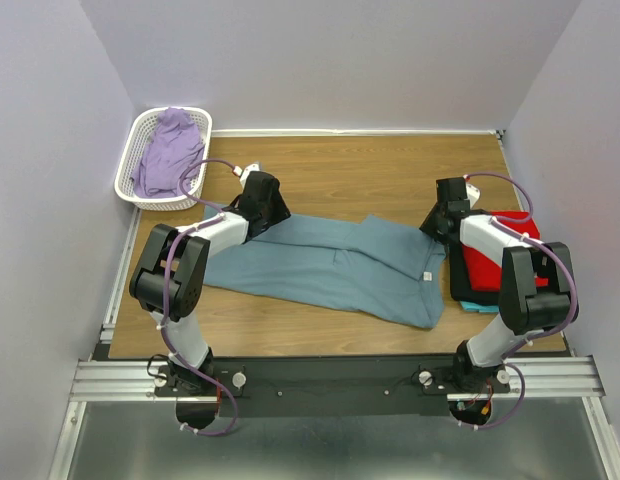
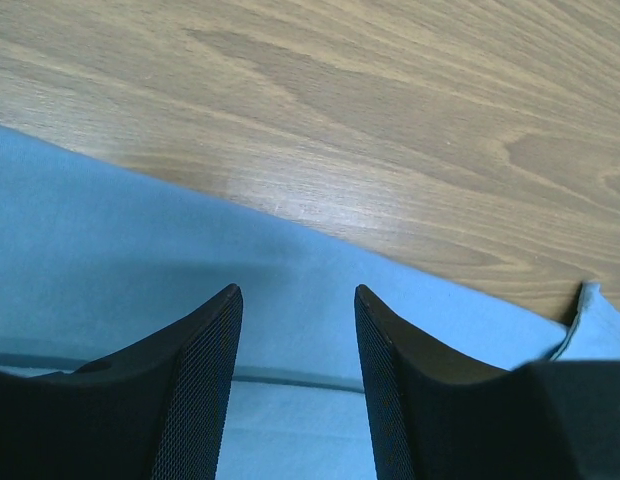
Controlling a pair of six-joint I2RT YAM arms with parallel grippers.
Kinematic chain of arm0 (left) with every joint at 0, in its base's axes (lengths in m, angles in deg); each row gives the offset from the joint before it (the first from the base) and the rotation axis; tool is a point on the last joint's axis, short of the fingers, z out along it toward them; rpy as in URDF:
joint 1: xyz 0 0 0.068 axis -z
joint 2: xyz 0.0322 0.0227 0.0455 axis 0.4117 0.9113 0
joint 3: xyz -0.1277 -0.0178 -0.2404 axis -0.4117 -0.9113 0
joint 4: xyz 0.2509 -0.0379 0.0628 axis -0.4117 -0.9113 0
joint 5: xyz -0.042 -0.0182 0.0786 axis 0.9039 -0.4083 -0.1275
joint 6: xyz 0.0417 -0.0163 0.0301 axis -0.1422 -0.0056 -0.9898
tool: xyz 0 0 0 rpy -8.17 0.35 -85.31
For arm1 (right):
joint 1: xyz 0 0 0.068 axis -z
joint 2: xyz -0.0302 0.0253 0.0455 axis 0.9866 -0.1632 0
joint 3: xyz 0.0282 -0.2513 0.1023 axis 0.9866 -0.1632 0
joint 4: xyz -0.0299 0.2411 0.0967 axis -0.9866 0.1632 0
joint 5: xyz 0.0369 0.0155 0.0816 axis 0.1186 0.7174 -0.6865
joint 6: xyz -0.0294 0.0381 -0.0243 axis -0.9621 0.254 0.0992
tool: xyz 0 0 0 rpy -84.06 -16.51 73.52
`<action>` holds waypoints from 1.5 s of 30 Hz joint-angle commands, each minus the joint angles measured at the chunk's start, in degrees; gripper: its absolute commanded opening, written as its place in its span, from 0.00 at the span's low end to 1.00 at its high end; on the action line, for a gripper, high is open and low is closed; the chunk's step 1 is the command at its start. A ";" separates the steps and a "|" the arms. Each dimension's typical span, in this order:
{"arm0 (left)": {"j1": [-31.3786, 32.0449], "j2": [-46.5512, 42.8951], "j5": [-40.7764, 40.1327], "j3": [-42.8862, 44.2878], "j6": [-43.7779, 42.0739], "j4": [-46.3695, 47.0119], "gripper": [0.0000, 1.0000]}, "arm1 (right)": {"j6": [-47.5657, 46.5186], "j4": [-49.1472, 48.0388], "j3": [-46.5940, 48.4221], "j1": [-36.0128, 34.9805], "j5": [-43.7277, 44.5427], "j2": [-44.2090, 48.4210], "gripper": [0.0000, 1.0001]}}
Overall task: Fold and stack the t-shirts
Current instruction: Fold the tshirt
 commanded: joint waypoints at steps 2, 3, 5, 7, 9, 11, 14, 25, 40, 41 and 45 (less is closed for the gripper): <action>0.45 0.27 0.47 -1.08 -0.05 1.43 0.56 | 0.27 -1.65 0.01 0.20 1.00 -0.88 0.33; 0.45 0.18 0.47 -1.26 0.04 1.43 0.57 | 0.27 -1.65 0.01 0.20 0.74 -0.79 0.28; 0.45 0.00 0.55 -1.34 0.04 1.43 0.56 | 0.27 -1.65 -0.17 0.11 0.21 -0.61 0.22; 0.37 0.09 0.47 -1.52 -0.13 1.43 0.56 | 0.18 -1.74 -0.34 0.11 -1.19 -0.18 0.12; 0.45 -0.17 0.29 -1.70 -0.22 1.34 0.56 | 0.18 -2.00 -0.61 0.20 -3.29 0.96 0.05; 0.45 -0.17 0.29 -1.61 -0.22 1.34 0.56 | 0.18 -2.00 -0.96 0.20 -5.32 2.11 0.01; 0.45 -0.09 0.55 -1.52 -0.05 1.34 0.57 | 0.27 -2.09 -2.10 0.11 -10.06 5.62 0.01; 0.45 0.26 0.82 -1.52 0.22 1.17 0.56 | 1.67 -2.09 -11.32 -2.88 -25.88 20.91 0.01; 0.45 -0.09 -1.12 -0.46 0.13 -0.94 0.56 | 6.16 10.38 -21.96 -12.28 -31.43 42.97 0.00; 0.37 -0.09 -1.12 -0.55 0.04 -0.94 0.56 | 6.16 11.43 -22.49 -12.20 -31.78 44.81 0.00; 0.45 -0.26 -0.85 -0.90 0.22 -0.94 0.56 | 6.33 17.41 -23.28 -12.28 -33.81 48.51 0.00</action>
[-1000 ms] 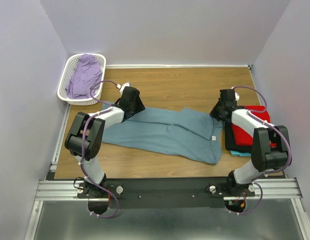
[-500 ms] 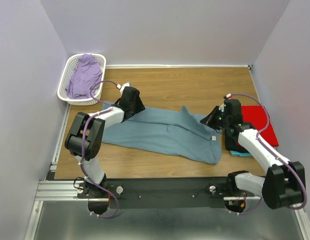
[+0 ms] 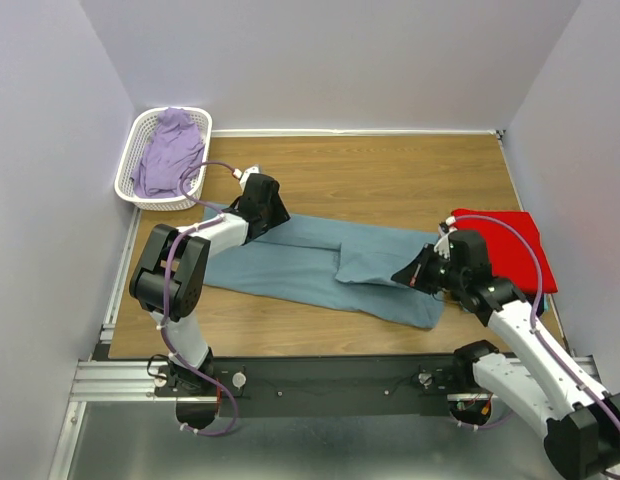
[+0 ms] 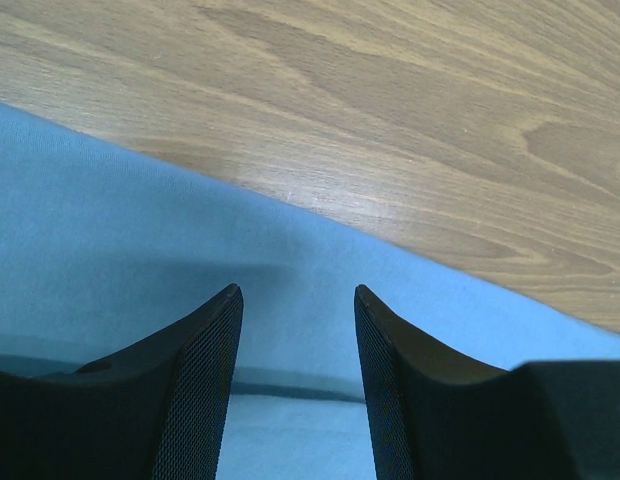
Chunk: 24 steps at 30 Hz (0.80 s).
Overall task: Fold and stack the t-shirts
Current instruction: Fold the tshirt
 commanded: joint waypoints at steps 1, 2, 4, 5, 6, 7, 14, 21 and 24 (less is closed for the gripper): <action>0.28 -0.35 -0.68 -0.18 0.11 -0.59 0.56 | 0.70 8.11 -1.28 -0.28 -2.86 3.23 0.00; 0.37 -0.44 -0.68 -0.27 0.19 -0.59 0.56 | 0.70 9.07 -1.10 -0.37 -2.60 3.84 0.00; 0.37 -0.44 -0.76 -0.27 0.11 -0.59 0.56 | 0.70 11.89 -0.40 -0.28 -1.81 5.16 0.01; 0.37 -0.70 -0.77 -0.27 0.02 -0.59 0.56 | 0.52 12.50 -0.05 -0.37 -1.37 5.43 0.00; 0.37 -0.70 -0.77 -0.27 -0.07 -0.68 0.56 | 0.52 13.81 0.22 -0.37 -1.19 5.61 0.00; 0.37 -0.88 -0.85 -0.27 -0.07 -0.86 0.56 | 0.61 14.44 0.74 -0.37 -0.84 5.95 0.01; 0.37 -1.49 -2.17 -1.15 0.19 -1.65 0.56 | -0.27 20.50 2.59 -0.37 5.75 5.78 0.17; 0.37 -3.16 -2.70 -2.21 0.72 -1.47 0.56 | -1.15 18.59 5.49 -0.37 8.92 2.54 0.46; 0.37 -3.95 -2.52 -1.94 0.81 -1.47 0.56 | 0.43 14.54 5.67 -0.63 8.57 1.13 0.46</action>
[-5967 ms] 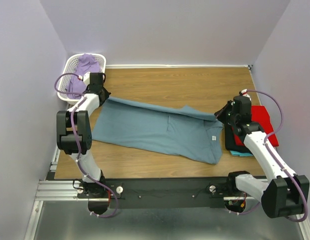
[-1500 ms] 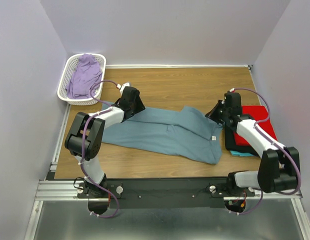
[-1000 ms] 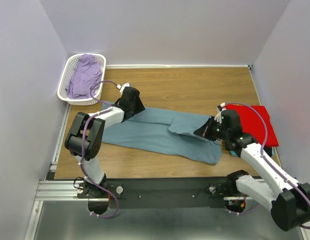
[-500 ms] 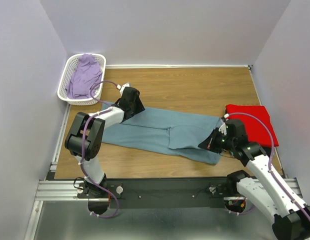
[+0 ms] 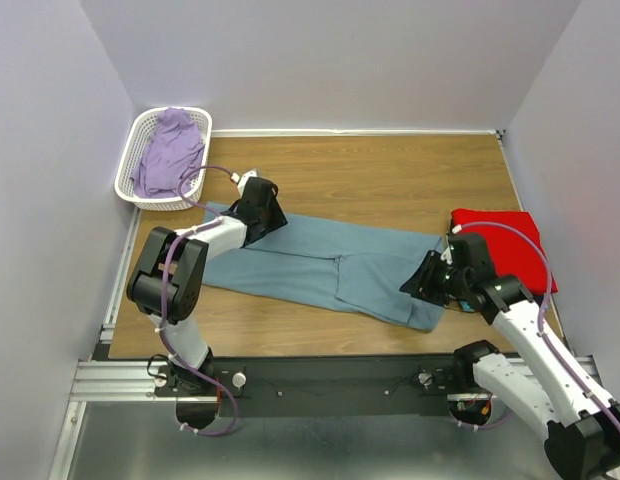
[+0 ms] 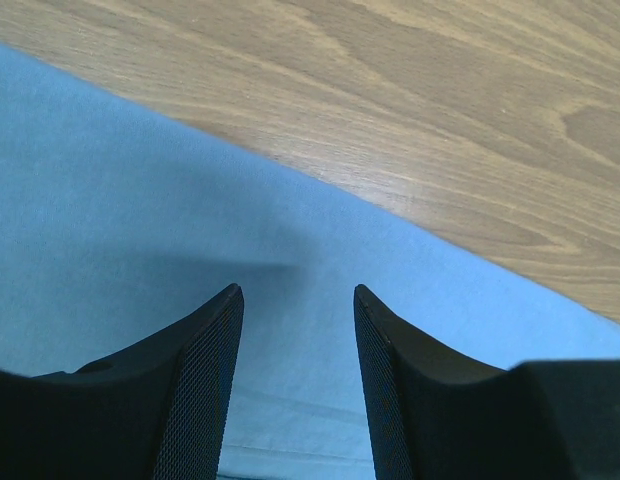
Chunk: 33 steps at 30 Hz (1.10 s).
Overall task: Fold and stack the t-shirts
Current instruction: Fold the tshirt
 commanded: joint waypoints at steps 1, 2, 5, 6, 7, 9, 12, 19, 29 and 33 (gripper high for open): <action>0.28 -3.03 -1.28 0.28 0.24 -0.16 0.56 | 0.93 -4.22 1.89 -1.22 4.41 -2.52 0.48; 0.37 -3.30 -1.19 0.46 0.33 -0.25 0.56 | 0.68 -4.84 2.06 -1.49 5.47 -3.40 0.48; 0.37 -4.35 -1.27 0.73 0.07 -0.34 0.56 | 0.67 -7.29 4.34 -4.47 8.45 -8.40 0.48; 0.37 -4.79 -1.45 0.81 0.06 -0.77 0.56 | 1.02 -8.17 4.87 -7.44 10.56 -9.81 0.48; 0.37 -5.58 -1.89 0.73 -0.02 -2.08 0.56 | 1.29 -8.27 5.49 -8.86 12.06 -10.96 0.48; 0.28 -6.37 -2.07 0.03 -0.29 -2.45 0.56 | 1.99 -8.97 6.81 -11.15 18.30 -15.26 0.48; -0.25 -7.61 -2.07 -1.29 -0.20 -2.80 0.56 | 3.39 -11.95 6.02 -11.69 22.52 -19.49 0.48; -2.35 -11.82 -1.72 -7.70 0.85 -2.80 0.56 | 5.50 -19.86 3.12 -14.31 24.64 -29.58 0.47; -3.94 -15.87 0.13 -11.23 -0.02 -2.45 0.56 | 7.62 -22.60 2.06 -18.37 27.72 -37.25 0.47; -4.03 -17.98 -0.13 -11.58 -0.29 -3.32 0.57 | 6.83 -20.85 3.03 -18.37 28.95 -32.42 0.47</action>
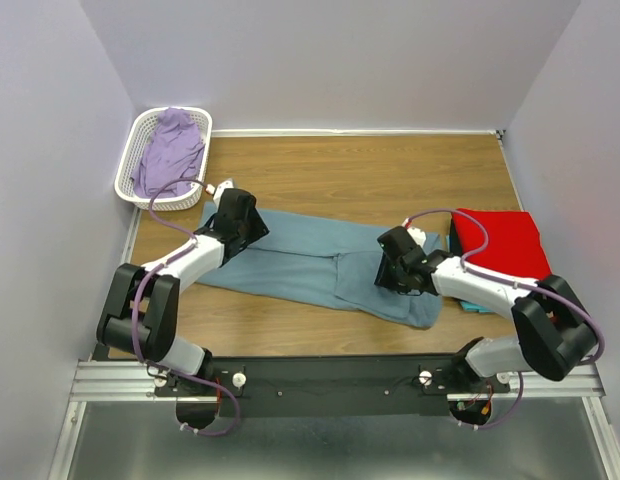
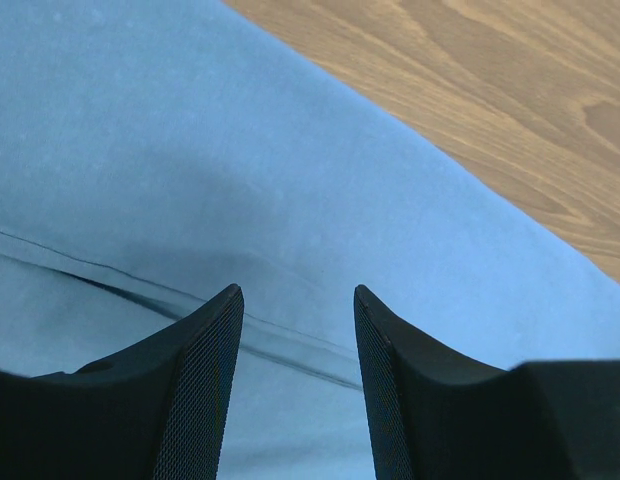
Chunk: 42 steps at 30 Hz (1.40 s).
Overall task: Fold and stack the t-shirts
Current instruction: Fold the tshirt
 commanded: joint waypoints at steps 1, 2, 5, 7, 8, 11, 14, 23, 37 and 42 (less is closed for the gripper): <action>-0.25 -3.42 0.06 -1.06 -0.44 -0.46 0.57 | 0.18 2.06 0.16 -0.16 4.29 3.89 0.48; -0.25 -4.47 0.06 -1.33 -0.44 -0.55 0.57 | -0.26 2.94 1.91 -0.25 4.73 4.68 0.48; -0.25 -6.32 -0.20 -2.29 0.09 -1.08 0.57 | -1.22 5.50 4.29 -1.12 5.09 6.70 0.47; -0.25 -7.02 -0.11 -2.65 0.17 -1.25 0.57 | -1.40 7.34 7.02 -4.10 6.40 6.36 0.47; -0.25 -7.90 -0.11 -2.91 0.52 -1.52 0.57 | -0.79 7.78 7.81 -5.51 7.80 5.92 0.47; -0.25 -10.10 -0.46 -3.09 0.79 -2.57 0.57 | 0.35 8.31 10.01 -11.05 9.04 2.59 0.47; -0.60 -12.38 -1.17 -2.39 0.70 -4.24 0.57 | 2.46 8.31 12.03 -15.62 11.14 -2.41 0.47; -2.62 -16.87 -2.57 0.69 -1.05 -8.29 0.57 | 4.57 8.40 18.36 -22.57 14.93 -14.12 0.46; -5.34 -17.93 -0.55 -0.80 -2.20 -7.76 0.57 | 4.40 8.58 20.56 -24.24 16.34 -19.22 0.45; -5.61 -17.57 0.24 -0.98 -2.29 -7.15 0.57 | 4.92 9.19 20.56 -24.42 16.86 -18.35 0.30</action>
